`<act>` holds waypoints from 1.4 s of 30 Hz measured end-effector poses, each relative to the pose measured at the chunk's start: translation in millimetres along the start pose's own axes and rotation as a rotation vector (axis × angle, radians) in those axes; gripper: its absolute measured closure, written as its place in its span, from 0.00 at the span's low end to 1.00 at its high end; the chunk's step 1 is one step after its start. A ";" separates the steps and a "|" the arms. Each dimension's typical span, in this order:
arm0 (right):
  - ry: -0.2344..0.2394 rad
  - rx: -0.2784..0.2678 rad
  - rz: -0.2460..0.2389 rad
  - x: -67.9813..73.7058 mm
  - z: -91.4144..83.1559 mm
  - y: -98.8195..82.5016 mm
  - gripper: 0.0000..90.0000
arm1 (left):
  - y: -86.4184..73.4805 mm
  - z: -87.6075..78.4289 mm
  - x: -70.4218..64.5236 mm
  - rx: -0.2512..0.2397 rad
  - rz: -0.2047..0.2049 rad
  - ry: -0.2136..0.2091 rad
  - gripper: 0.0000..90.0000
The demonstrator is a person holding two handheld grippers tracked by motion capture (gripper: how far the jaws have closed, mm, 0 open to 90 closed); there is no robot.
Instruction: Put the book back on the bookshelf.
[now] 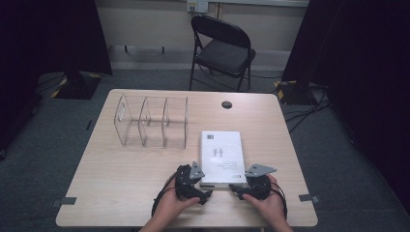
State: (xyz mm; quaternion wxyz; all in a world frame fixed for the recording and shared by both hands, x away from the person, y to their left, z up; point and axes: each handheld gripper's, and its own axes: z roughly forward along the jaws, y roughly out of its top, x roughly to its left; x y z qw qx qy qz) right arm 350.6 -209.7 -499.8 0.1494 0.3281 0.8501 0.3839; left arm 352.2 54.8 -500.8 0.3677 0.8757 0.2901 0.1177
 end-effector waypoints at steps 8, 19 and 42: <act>-0.012 -0.005 0.010 4.9 0.1 0.2 0.33 | 1.6 0.5 0.4 -0.016 0.012 -0.007 0.10; -0.026 0.022 -0.009 13.6 -1.6 3.6 0.38 | -1.2 -3.4 0.5 -0.041 -0.039 0.055 0.24; -0.018 0.014 -0.055 20.3 -5.4 6.1 0.42 | -1.7 -9.0 1.4 -0.009 -0.055 0.069 0.27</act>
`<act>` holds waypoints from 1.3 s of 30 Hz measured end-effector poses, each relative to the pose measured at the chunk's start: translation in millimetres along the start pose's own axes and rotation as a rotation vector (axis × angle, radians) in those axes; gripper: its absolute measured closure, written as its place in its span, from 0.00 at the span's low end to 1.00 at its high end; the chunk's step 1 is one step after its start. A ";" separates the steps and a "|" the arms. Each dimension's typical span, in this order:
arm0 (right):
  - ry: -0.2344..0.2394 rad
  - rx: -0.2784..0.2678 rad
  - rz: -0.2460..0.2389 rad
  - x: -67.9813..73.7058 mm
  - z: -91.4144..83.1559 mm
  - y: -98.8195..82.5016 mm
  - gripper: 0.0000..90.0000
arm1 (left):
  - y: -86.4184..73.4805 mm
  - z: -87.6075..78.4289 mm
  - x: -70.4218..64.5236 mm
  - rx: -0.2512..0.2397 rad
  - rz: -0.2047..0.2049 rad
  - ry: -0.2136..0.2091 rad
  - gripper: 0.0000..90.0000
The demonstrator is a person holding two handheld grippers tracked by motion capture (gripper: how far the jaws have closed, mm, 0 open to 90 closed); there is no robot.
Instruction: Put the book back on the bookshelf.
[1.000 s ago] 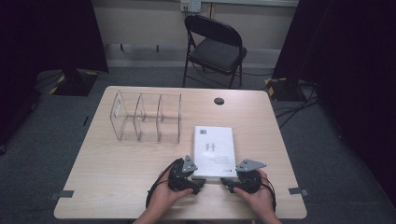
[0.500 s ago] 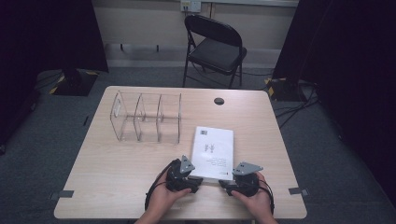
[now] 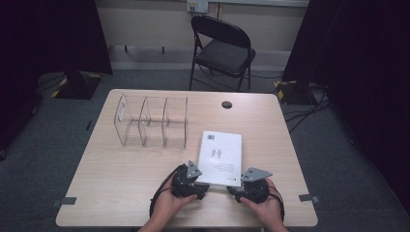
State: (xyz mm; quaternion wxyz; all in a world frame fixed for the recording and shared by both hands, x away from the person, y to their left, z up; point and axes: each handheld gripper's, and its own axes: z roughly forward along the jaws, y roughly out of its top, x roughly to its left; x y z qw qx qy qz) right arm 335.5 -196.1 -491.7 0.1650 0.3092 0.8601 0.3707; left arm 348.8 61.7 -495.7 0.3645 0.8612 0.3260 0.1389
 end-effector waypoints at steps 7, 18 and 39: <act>-0.010 -0.041 -0.028 1.1 -5.5 4.3 0.43 | -0.9 0.5 -0.2 -0.010 -0.009 -0.003 0.28; -0.013 -0.072 -0.038 1.8 -6.6 5.6 0.50 | -2.1 1.3 2.8 -0.007 -0.003 0.003 0.20; 0.020 -0.076 -0.037 -0.6 -4.9 5.1 0.52 | 16.9 -18.4 3.7 -0.093 0.127 -0.045 0.18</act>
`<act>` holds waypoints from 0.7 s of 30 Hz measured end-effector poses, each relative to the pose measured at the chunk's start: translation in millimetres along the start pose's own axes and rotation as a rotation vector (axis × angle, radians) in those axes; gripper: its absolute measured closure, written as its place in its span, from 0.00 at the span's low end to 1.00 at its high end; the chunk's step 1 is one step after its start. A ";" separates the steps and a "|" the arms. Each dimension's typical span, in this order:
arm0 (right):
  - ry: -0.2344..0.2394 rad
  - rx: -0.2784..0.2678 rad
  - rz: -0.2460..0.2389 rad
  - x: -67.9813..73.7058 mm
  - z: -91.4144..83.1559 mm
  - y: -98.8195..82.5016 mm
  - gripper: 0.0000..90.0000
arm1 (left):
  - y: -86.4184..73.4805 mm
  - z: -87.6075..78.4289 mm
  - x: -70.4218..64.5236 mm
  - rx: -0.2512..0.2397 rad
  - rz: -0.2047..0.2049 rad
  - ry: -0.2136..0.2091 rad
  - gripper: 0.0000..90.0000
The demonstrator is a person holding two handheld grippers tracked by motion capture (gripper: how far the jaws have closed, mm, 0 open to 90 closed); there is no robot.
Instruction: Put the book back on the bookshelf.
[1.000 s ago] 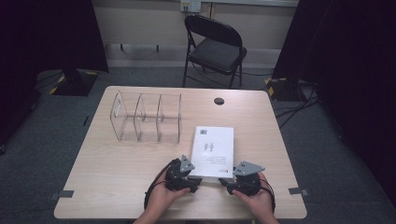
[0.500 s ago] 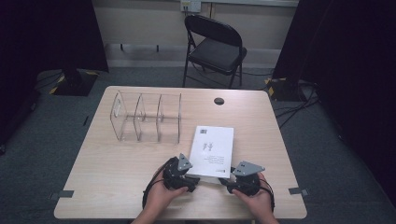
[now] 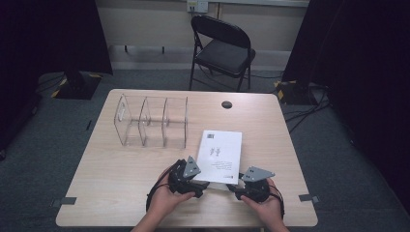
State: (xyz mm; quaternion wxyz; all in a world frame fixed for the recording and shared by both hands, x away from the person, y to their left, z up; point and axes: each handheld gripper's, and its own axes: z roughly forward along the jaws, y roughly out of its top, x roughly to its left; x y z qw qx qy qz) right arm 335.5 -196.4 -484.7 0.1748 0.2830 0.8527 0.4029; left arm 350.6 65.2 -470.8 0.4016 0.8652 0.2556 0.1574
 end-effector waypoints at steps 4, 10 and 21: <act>-0.003 0.001 0.001 0.3 0.1 0.2 0.52 | 3.5 3.6 -1.6 0.004 0.036 -0.014 0.17; -0.002 0.001 0.003 0.4 0.0 0.3 0.52 | 13.2 10.8 -9.3 0.008 0.080 -0.030 0.16; 0.000 -0.008 0.004 0.1 -0.3 0.7 0.52 | 31.8 29.7 -23.0 0.052 0.150 -0.038 0.02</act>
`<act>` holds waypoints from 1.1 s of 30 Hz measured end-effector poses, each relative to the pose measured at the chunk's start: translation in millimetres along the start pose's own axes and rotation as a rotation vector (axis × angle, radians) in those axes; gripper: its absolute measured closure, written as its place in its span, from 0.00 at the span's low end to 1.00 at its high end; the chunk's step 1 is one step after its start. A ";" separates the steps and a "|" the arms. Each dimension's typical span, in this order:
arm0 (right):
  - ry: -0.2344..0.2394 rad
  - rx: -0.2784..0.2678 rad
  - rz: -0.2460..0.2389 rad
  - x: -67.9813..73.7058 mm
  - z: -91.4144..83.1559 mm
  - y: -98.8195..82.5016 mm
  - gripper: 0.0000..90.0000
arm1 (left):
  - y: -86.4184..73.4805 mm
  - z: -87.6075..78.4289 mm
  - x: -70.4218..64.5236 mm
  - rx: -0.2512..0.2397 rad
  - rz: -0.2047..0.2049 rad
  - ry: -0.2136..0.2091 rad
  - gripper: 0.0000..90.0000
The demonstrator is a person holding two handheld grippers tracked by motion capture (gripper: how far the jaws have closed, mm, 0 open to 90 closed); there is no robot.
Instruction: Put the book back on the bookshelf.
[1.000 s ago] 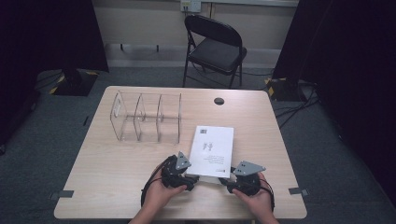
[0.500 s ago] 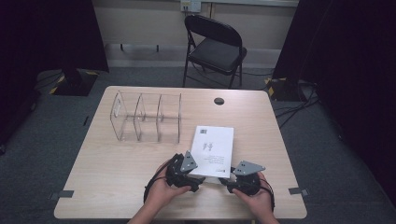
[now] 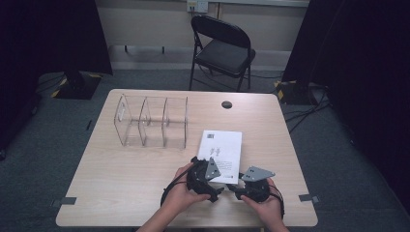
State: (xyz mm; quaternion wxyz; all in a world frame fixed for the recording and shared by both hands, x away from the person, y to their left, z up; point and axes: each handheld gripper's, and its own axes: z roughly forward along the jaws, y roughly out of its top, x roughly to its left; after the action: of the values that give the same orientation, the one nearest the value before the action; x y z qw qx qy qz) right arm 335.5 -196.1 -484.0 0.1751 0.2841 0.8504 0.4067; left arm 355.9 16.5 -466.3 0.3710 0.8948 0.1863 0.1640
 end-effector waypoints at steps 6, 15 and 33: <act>-0.001 -0.003 0.003 0.2 -1.0 1.2 0.52 | 3.1 4.7 0.8 -0.002 0.019 0.009 0.00; 0.003 -0.004 0.000 -0.8 -2.0 3.4 0.53 | 7.5 11.6 -2.3 0.012 0.065 0.053 0.00; 0.017 -0.009 0.005 -2.6 -3.3 3.1 0.54 | 6.3 15.2 -4.2 0.036 0.155 0.135 0.11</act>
State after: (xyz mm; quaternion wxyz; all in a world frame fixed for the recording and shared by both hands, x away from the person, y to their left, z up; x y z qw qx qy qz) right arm 336.8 -198.1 -479.3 0.1682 0.2821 0.8493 0.4132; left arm 360.1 1.3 -472.5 0.3279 0.9000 0.1440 0.2486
